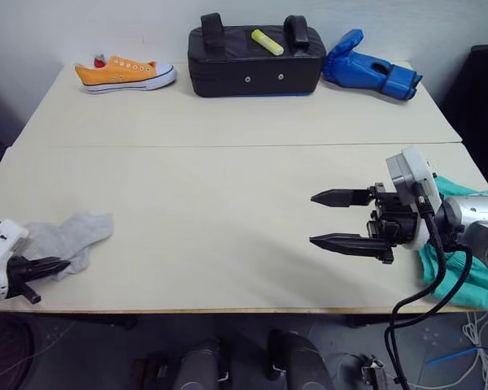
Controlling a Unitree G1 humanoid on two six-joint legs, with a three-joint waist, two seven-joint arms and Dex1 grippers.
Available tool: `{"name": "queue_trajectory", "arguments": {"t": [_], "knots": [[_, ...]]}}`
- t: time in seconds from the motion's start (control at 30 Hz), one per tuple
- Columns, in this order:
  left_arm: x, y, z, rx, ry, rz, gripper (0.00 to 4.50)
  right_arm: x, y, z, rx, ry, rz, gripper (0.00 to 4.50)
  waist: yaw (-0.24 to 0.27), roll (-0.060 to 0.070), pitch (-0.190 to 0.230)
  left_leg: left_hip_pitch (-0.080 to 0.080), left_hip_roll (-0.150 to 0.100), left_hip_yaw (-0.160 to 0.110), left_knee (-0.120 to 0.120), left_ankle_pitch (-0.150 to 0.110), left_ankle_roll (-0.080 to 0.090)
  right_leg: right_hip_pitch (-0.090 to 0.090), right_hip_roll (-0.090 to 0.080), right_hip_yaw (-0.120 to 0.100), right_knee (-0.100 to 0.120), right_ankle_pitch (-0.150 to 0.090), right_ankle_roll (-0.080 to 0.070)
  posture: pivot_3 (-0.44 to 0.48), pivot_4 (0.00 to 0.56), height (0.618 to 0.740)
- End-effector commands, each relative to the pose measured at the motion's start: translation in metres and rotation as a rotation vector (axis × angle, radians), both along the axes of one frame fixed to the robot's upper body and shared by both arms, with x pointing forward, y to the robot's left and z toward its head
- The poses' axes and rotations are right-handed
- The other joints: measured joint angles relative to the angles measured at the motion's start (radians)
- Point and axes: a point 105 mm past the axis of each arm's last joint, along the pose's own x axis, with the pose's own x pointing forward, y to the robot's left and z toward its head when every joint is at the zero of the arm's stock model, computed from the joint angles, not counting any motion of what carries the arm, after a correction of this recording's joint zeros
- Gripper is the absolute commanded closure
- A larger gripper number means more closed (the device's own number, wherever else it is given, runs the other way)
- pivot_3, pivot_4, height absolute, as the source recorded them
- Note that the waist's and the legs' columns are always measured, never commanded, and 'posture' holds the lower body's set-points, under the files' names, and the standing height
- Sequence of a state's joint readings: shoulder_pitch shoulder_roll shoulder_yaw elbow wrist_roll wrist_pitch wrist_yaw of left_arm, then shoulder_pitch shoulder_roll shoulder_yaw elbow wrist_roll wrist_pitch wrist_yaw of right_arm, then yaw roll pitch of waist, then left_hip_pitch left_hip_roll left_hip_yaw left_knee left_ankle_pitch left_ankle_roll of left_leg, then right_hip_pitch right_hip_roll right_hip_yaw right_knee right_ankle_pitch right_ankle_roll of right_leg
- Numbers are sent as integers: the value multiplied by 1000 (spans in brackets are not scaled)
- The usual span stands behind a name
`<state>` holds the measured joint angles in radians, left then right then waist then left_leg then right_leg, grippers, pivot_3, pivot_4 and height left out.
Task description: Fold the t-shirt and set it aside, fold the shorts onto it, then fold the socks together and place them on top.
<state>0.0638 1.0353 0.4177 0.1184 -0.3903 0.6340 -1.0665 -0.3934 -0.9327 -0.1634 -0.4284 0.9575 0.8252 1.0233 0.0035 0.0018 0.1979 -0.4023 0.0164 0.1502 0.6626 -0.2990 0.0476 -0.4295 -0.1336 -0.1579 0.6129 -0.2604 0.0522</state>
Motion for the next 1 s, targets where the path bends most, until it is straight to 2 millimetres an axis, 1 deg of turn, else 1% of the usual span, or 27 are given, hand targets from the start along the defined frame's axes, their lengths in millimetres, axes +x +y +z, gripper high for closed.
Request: {"name": "queue_trajectory", "arguments": {"t": [0.03, 0.07, 0.13, 0.17, 0.23, 0.27, 0.3, 0.4, 0.47, 0.53, 0.63, 0.67, 0.7, 0.73, 0.87, 0.93, 1.0], "knots": [[2, -79, 14, -135, 3, -178, 4470, -2, -4, 2, -32, -54, -16, 0, 8, -1, 0, -1, 0, 0, 0, 0, 0, 0, 0, 0, -1, 1, 1, 0, 150, 740], [7, -104, 21, -176, -26, -216, 4470, 0, -6, -2, -47, -59, -31, 0, 12, -2, 0, -2, 0, 0, 1, 0, 0, 0, 0, 0, -2, 1, 2, 0, 150, 740], [13, -132, 31, -228, -54, -239, 4470, 2, -7, -6, -64, -68, -47, 0, 19, -3, 1, -2, -1, 0, 2, 1, 1, 1, 0, 0, -2, 2, 4, 0, 150, 740], [20, -150, 35, -266, -59, -237, 4470, 3, -8, -8, -72, -69, -59, 0, 20, -4, 0, -2, -1, 0, 2, 2, 2, 1, 0, 0, -1, 2, 4, 0, 150, 740], [42, -187, 35, -234, -67, -222, 4470, 6, -9, -13, -87, -74, -85, 0, 24, -4, 0, -2, -1, 0, 3, 3, 3, 2, 1, 0, 0, 3, 5, 0, 150, 740], [52, -199, 33, -195, -76, -202, 4470, 8, -9, -14, -90, -77, -100, 0, 27, -4, 0, -2, -2, -1, 4, 5, 5, 3, 2, 0, 0, 3, 5, 0, 150, 740], [58, -204, 31, -166, -79, -183, 4470, 9, -9, -15, -91, -79, -108, 0, 27, -5, 0, -2, -3, -1, 4, 7, 6, 3, 2, 0, 0, 4, 6, 0, 150, 740], [72, -241, 22, -191, -40, -171, 4470, 15, -10, -18, -111, -100, -143, 0, 17, -6, 0, -1, -3, 2, 3, 9, 9, 4, 3, 1, 0, 5, 7, 0, 150, 740], [78, -255, 16, -176, -12, -147, 4470, 19, -11, -20, -124, -111, -165, 0, 16, -8, 1, -1, -2, 2, 3, 9, 10, 3, 4, 1, 0, 5, 7, 0, 150, 740], [84, -269, 14, -177, 14, -139, 4470, 23, -14, -22, -139, -124, -190, 0, 21, -9, 1, -1, -2, 2, 3, 10, 9, 3, 4, 0, 0, 4, 6, 0, 150, 740], [87, -282, 18, -183, 15, -153, 4470, 28, -16, -26, -163, -147, -222, 0, 24, -9, 1, -2, -2, 1, 4, 11, 9, 3, 4, 0, 0, 4, 6, 0, 150, 740], [86, -286, 20, -196, 17, -170, 3990, 30, -16, -26, -166, -154, -230, 0, 24, -9, 1, -2, -2, 0, 4, 11, 10, 3, 4, 0, 0, 4, 6, 0, 150, 740], [83, -288, 22, -213, 25, -191, 3803, 31, -15, -27, -168, -158, -234, 0, 23, -9, 1, -2, -2, 0, 4, 11, 10, 3, 3, 0, 0, 4, 6, 0, 150, 740], [79, -288, 23, -216, 32, -215, 3498, 31, -15, -27, -171, -163, -236, 0, 23, -9, 1, -2, -2, 0, 4, 11, 10, 3, 3, 0, 0, 4, 6, 0, 150, 740], [67, -271, 34, -217, 36, -273, 2200, 32, -15, -30, -201, -185, -241, 0, 20, -9, 1, -2, -2, 0, 4, 11, 9, 3, 3, 0, 0, 4, 5, 0, 150, 740], [55, -263, 48, -242, 16, -361, 1552, 32, -15, -32, -212, -195, -236, 0, 17, -9, 2, -2, -2, 0, 4, 11, 8, 2, 4, 0, 1, 4, 5, 0, 150, 740], [43, -251, 56, -213, -17, -454, 911, 32, -12, -33, -225, -213, -220, 0, 15, -9, 2, -2, -1, 0, 4, 11, 7, 2, 4, 0, 2, 3, 4, 0, 150, 740]]}}
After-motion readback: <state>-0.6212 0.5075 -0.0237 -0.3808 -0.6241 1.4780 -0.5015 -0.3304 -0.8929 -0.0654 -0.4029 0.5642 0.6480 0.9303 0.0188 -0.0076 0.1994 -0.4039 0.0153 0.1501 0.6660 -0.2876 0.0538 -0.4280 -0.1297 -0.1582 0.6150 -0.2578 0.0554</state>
